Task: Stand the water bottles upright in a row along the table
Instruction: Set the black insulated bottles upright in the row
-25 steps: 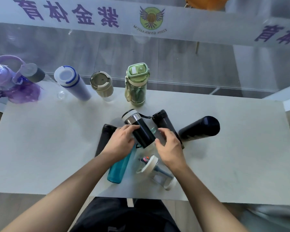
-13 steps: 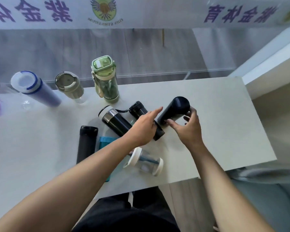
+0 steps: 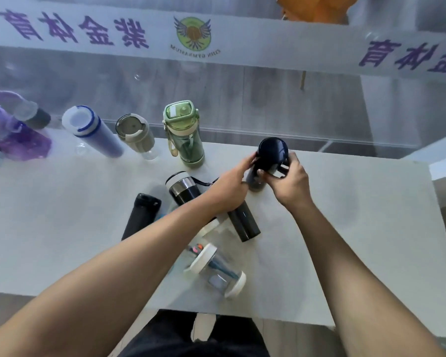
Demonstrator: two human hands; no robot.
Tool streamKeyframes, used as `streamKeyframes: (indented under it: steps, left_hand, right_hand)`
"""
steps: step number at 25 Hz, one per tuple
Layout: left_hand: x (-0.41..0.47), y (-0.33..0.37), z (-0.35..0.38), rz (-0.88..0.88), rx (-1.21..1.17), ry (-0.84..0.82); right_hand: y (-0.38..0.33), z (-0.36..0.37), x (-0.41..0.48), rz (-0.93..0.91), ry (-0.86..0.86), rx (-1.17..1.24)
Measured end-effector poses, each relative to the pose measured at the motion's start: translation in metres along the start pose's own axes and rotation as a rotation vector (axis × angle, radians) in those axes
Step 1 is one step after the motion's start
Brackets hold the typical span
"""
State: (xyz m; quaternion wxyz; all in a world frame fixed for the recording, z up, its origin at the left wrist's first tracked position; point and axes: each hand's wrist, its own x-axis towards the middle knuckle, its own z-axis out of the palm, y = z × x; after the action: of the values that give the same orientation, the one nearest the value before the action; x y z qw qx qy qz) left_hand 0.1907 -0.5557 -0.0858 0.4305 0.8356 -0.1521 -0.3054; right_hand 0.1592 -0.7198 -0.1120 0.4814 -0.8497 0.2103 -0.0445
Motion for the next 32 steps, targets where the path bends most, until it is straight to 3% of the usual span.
streamKeyframes:
  steps: [6,11,25,28,32]
  left_hand:
    - [0.031,-0.008,-0.033,-0.053,-0.098,0.134]
    - [0.032,-0.016,-0.037,-0.058,-0.171,0.214]
    - [0.032,-0.019,-0.028,-0.007,-0.229,0.211]
    - [0.025,-0.025,-0.030,-0.052,-0.161,0.215]
    - [0.011,-0.055,-0.021,-0.283,0.058,0.225]
  right_hand:
    - [-0.023,0.027,0.065,-0.079,-0.161,-0.030]
    - [-0.027,0.040,0.076,-0.101,-0.182,-0.050]
    - [-0.023,0.035,0.082,-0.094,-0.280,-0.074]
    - [-0.013,0.036,0.070,-0.016,-0.247,-0.089]
    - [0.026,0.049,0.026,0.180,-0.319,-0.235]
